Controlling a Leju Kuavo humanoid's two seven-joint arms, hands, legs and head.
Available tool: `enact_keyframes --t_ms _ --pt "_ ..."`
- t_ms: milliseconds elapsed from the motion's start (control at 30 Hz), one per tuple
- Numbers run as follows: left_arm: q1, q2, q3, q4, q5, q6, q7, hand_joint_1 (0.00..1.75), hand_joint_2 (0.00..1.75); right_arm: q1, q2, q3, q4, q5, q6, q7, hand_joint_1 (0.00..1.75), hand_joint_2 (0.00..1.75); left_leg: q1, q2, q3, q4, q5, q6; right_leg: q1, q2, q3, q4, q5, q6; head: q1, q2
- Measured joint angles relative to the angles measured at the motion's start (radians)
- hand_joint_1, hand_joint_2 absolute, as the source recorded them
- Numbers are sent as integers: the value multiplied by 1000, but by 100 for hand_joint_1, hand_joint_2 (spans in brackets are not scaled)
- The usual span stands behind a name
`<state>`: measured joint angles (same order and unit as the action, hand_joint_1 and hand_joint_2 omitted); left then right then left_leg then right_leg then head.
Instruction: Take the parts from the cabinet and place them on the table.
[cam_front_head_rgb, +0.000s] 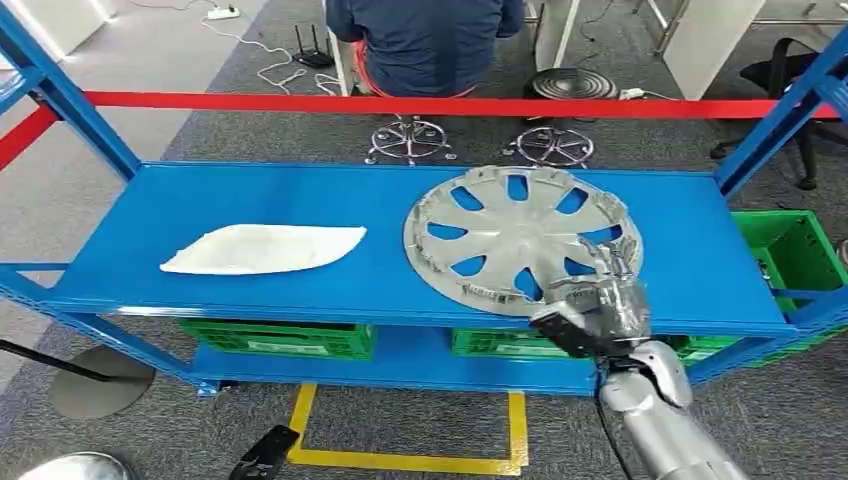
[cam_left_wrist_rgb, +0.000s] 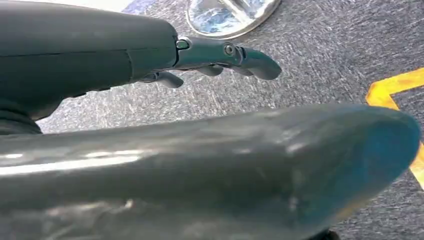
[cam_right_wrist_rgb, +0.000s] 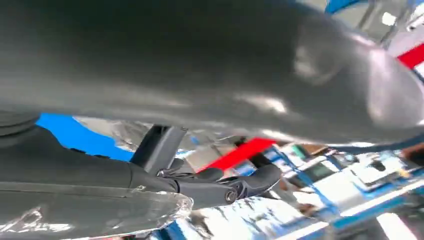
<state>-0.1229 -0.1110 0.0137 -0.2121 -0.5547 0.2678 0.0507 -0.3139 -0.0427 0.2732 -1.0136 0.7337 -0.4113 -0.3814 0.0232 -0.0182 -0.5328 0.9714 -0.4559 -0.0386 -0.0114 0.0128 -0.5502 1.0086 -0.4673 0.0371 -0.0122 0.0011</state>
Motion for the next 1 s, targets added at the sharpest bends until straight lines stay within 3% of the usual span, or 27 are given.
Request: enact_keyframes --t_ms 100,267,400,667,933,1000 --pt "0 0 1 0 -3 -4 -1 0 0 1 -13 42 -10 77 -5 51 0 0 0 0 0 0 0 0 0 0 0 0 0 0 0 0" --pt "0 -1 1 0 -4 -6 -3 0 0 2 -29 74 -15 114 -16 82 0 0 0 0 0 0 0 0 0 0 0 0 0 0 0 0" --pt "0 -3 5 0 -6 -7 -4 0 0 -12 -46 108 -1 265 -71 182 0 0 0 0 0 0 0 0 0 0 0 0 0 0 0 0" --pt "-1 -10 21 0 -10 -11 -15 0 0 -67 -84 176 82 504 -183 292 0 0 0 0 0 0 0 0 0 0 0 0 1 1 0 0" --pt "-2 -16 29 0 -10 -11 -18 0 0 -91 -103 211 127 546 -209 316 0 0 0 0 0 0 0 0 0 0 0 0 1 1 0 0" --pt "-2 -16 32 0 -10 -11 -18 0 0 -93 -107 218 133 600 -234 350 0 0 0 0 0 0 0 0 0 0 0 0 1 1 0 0"
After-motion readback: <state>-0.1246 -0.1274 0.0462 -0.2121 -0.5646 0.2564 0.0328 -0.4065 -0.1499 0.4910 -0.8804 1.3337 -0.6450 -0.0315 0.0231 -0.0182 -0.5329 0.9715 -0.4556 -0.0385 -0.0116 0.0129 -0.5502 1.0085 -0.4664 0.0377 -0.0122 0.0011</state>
